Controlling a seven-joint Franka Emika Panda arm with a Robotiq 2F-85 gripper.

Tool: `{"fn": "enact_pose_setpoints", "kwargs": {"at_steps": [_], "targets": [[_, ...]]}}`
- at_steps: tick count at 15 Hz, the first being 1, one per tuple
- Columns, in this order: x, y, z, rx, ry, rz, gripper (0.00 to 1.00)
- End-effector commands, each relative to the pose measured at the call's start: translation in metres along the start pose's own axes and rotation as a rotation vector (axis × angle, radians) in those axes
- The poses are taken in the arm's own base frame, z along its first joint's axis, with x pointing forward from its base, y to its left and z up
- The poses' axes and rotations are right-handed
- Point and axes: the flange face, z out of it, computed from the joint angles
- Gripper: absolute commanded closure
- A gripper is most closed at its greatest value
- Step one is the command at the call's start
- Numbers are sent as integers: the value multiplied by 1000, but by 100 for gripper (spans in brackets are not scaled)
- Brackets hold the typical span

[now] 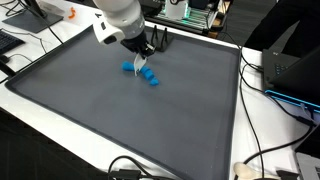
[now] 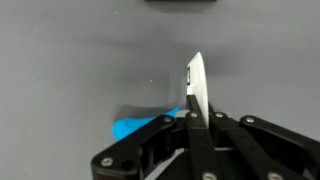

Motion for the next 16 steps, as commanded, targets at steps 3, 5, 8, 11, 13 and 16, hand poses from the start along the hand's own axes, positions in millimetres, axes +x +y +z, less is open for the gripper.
{"fn": "enact_pose_setpoints", "kwargs": {"at_steps": [3,5,8,11,13,16], "targets": [[-11,6,-20,9,42,7,99],[-10,10,-25,1,60,9,99],[-6,15,-28,-11,73,10,99],[-2,21,-26,-23,81,8,99],[0,23,-25,-30,83,9,99],[3,26,-21,-41,80,5,99]]}}
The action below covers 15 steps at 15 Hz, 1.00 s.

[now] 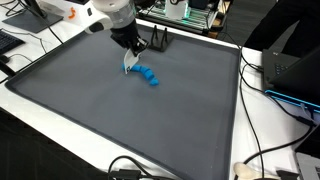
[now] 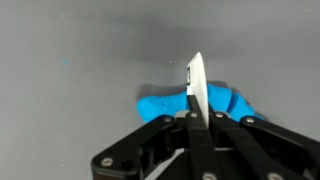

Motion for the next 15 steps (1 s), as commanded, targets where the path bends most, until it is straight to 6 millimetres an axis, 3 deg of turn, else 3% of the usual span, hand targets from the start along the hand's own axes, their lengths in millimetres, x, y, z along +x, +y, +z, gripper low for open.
{"fn": "enact_pose_setpoints", "kwargs": {"at_steps": [1,15], "targets": [[5,6,7,-23,8,-18,99],[17,1,28,-90,6,-67,99]]}}
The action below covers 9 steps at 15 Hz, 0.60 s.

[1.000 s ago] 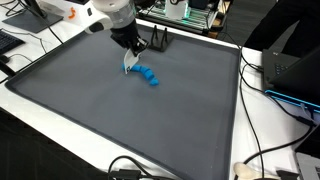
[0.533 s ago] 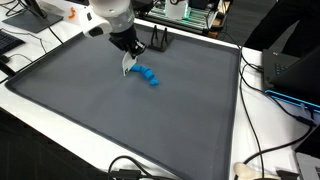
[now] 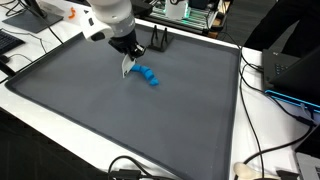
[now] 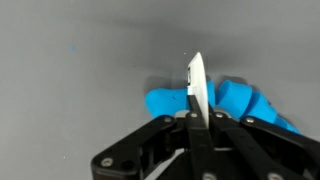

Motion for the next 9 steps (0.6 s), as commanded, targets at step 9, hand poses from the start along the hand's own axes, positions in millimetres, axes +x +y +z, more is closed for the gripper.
{"fn": "enact_pose_setpoints", "kwargs": {"at_steps": [9], "targets": [[5,-7,35,-24,-49,-62,99]]}}
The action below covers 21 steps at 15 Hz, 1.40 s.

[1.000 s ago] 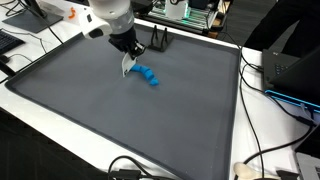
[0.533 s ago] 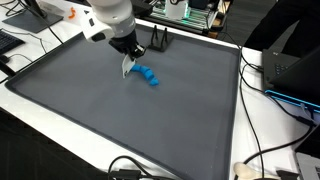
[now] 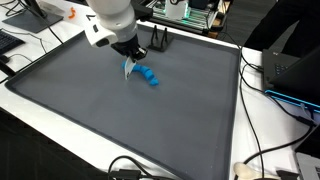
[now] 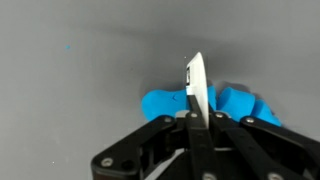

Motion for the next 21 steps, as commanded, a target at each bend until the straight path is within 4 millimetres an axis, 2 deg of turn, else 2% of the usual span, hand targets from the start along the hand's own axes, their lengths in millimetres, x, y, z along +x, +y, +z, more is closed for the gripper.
{"fn": "enact_pose_setpoints", "kwargs": {"at_steps": [1,8,21], "targets": [[2,-2,23,-11,-39,-26,99],[-10,2,34,17,-92,-42,99],[-32,8,26,48,-103,-33,99]]}}
